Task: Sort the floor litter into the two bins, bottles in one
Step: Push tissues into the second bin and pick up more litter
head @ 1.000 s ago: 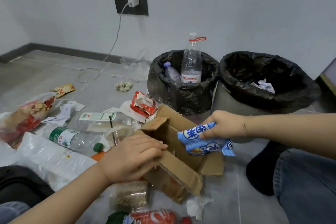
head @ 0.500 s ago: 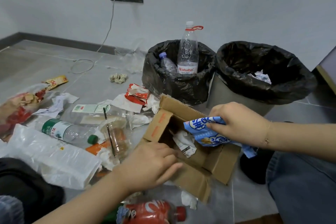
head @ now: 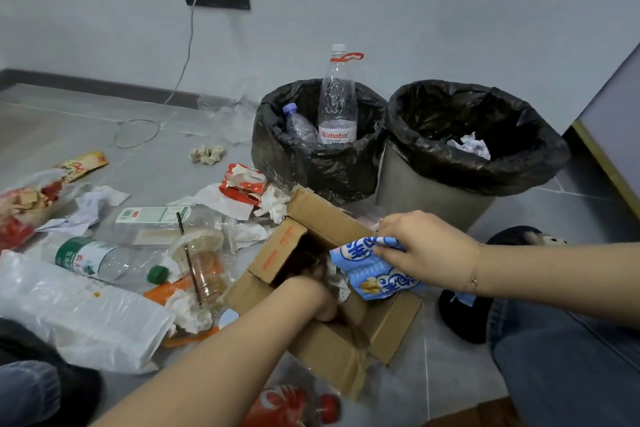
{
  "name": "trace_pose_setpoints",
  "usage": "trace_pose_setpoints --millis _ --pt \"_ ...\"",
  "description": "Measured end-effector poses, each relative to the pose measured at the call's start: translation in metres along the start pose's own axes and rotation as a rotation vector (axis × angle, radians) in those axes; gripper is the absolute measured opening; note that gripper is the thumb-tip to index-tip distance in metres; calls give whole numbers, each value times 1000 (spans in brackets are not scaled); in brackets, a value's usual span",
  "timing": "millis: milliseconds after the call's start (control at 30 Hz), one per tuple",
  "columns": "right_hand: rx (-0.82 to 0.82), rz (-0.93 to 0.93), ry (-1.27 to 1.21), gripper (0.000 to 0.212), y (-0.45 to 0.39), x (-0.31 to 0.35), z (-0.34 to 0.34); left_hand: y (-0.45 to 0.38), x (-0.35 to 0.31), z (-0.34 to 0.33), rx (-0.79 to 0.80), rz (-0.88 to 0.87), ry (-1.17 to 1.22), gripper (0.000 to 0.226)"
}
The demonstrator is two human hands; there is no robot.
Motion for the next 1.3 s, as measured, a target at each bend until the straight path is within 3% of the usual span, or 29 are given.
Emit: trace_pose_setpoints --millis 167,367,500,600,767,900,1167,1233,1300 --pt "-10 41 37 31 4 4 2 1 4 -6 13 -25 15 55" --pt "3 97 102 23 10 9 5 38 -5 -4 -290 -13 167 56" --pt "10 32 120 26 6 -5 5 84 -14 10 -466 11 107 52" --pt "15 -11 49 26 3 -19 3 112 -19 24 -582 -64 114 45" --pt "44 -1 -17 26 8 -30 2 136 -13 64 -1054 -126 478 34" --pt "55 0 -57 28 15 -35 2 138 -9 118 -1280 -216 482 32" --pt "49 -11 -165 28 17 -44 -1 89 -27 236 -1336 -324 466 33" --pt "44 -12 -180 28 17 -46 -2 72 -33 256 -1262 -362 518 31" --pt "33 -24 -199 28 17 -50 -1 55 -40 267 -1107 -334 380 35"
Point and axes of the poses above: each hand's wrist, its own y-axis away from the middle knuckle, its own z-axis out of the back of the hand, x = y × z, the point moved 1 cm from there along -y, towards the middle knuckle, and after that the axes turned 5 degrees about -z, right-handed, at the moved point
